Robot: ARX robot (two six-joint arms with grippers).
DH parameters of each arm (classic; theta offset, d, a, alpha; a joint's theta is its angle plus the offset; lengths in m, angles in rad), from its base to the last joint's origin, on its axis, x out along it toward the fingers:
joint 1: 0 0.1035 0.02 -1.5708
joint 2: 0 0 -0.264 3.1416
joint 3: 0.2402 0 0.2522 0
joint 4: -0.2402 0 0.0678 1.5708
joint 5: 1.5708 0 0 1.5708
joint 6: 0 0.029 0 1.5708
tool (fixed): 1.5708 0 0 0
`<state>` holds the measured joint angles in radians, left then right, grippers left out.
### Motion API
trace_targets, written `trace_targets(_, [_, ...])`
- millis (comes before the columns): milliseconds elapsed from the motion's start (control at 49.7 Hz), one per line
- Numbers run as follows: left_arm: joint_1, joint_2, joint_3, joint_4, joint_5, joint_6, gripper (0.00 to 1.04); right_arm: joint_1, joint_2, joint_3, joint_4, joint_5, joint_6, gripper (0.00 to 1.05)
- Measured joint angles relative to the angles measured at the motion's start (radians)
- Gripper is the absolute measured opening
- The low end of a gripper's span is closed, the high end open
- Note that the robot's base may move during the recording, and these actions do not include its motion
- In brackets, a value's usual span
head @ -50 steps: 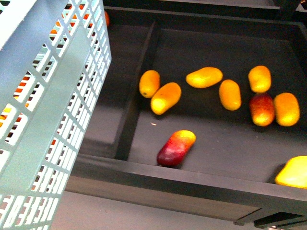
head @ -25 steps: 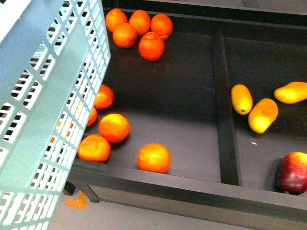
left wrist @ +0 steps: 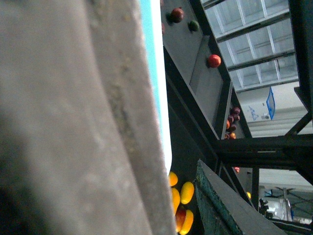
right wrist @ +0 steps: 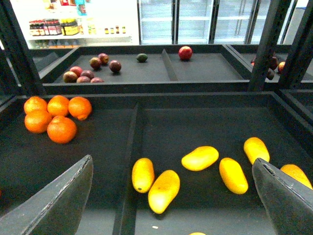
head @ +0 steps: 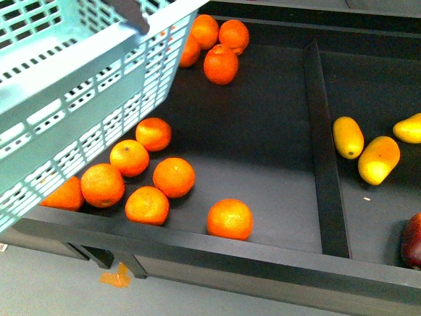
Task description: Pick mango and avocado into basket
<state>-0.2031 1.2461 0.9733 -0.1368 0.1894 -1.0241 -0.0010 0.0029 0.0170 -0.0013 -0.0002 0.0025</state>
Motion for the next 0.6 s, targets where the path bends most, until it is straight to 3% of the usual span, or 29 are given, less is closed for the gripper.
trace_targets(322, [-0.201, 0.254, 0.218, -0.002, 0.054, 0.019, 0.29, 0.000, 0.000, 0.000, 0.000, 0.000, 0.000, 0.96])
trace_targets(604, [-0.344, 0.338, 0.295, -0.068, 0.126, 0.083, 0.29, 0.000, 0.000, 0.000, 0.000, 0.000, 0.000, 0.96])
